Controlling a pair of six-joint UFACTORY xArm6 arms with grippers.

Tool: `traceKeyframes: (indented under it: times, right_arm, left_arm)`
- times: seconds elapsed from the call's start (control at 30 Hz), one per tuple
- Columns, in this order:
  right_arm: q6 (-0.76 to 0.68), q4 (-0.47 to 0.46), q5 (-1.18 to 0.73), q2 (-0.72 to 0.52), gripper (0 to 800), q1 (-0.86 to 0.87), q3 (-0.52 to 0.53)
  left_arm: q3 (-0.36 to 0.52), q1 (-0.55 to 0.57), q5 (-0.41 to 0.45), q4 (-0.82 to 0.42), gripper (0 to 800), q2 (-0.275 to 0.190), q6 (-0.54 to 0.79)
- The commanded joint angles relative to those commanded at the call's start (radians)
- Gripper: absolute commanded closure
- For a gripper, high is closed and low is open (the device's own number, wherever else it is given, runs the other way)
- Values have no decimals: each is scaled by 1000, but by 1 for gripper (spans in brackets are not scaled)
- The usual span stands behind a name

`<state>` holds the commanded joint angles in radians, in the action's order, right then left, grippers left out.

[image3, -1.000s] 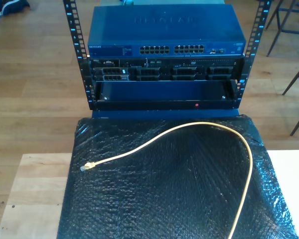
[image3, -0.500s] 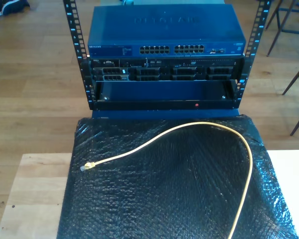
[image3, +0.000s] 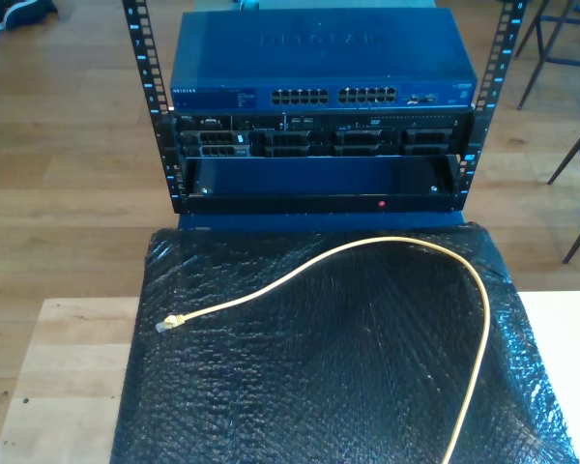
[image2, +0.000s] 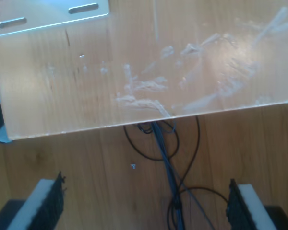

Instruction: Grab the cable and plug it in

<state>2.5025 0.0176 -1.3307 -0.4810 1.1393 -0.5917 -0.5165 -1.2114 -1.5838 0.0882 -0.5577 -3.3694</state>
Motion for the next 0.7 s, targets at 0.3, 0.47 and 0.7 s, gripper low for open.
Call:
traceKeyframes:
  times: [0.3, 0.47, 0.7]
  right_arm:
    - [-118, 54, -72, 69, 2, -126, -163]
    - [-167, 117, -129, 95, 2, -209, -232]
    - [-261, 238, -242, 153, 2, -328, -339]
  left_arm:
    - [-2, 61, -2, 23, 0, 6, -61]
    - [-2, 106, -14, 23, 0, 6, -106]
    - [-2, 170, -38, 63, 0, 8, -160]
